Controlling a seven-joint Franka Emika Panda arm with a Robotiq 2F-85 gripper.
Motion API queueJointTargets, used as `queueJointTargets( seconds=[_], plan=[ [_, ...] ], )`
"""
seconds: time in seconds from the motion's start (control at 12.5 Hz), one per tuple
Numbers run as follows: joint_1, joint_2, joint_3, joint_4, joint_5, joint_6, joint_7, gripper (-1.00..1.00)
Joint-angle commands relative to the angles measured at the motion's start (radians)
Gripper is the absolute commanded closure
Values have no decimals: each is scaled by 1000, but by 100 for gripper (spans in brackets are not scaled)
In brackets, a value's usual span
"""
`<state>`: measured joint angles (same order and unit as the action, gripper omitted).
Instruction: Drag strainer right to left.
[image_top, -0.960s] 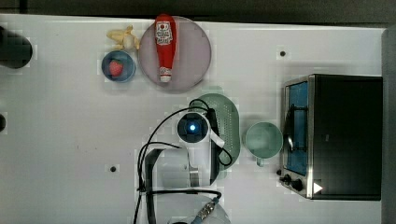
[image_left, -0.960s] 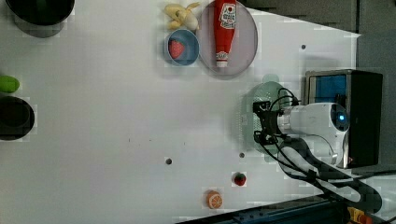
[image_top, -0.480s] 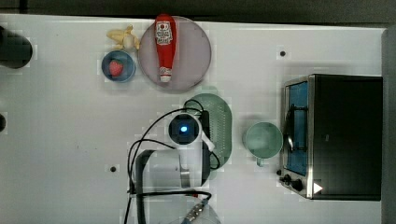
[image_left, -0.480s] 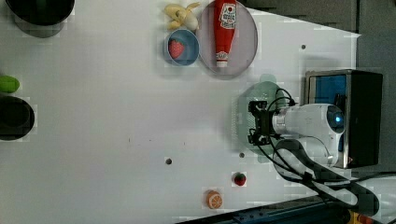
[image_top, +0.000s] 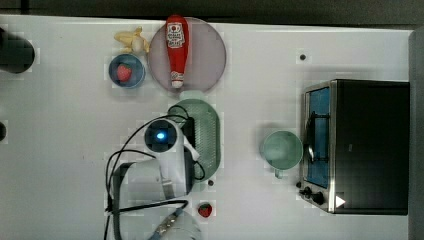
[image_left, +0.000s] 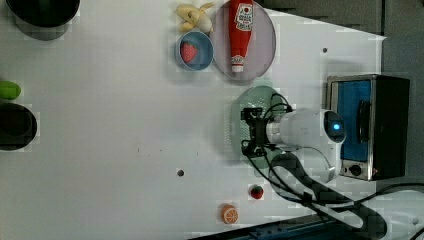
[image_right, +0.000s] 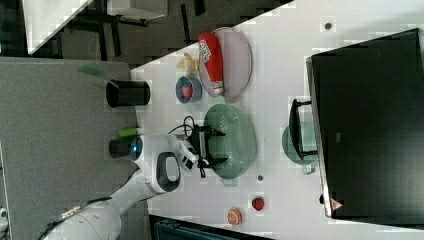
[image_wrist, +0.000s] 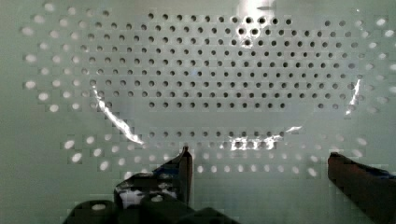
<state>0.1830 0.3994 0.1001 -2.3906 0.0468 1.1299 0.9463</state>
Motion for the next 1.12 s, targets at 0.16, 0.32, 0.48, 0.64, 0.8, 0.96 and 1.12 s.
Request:
queueJointTargets(
  seconds=[0.16, 0.32, 0.48, 0.64, 0.8, 0.96, 1.12],
  plan=[
    [84, 34, 46, 70, 73, -27, 91, -100],
    [121, 54, 47, 108, 99, -35, 91, -100],
    [155, 71, 48, 145, 121, -50, 112, -100],
    [187, 83, 48, 177, 127, -56, 160, -100],
    [219, 95, 48, 204, 127, -70, 216, -100],
    [250, 105, 48, 222, 128, -74, 239, -100],
    [274, 117, 48, 238, 134, -74, 242, -100]
  ],
)
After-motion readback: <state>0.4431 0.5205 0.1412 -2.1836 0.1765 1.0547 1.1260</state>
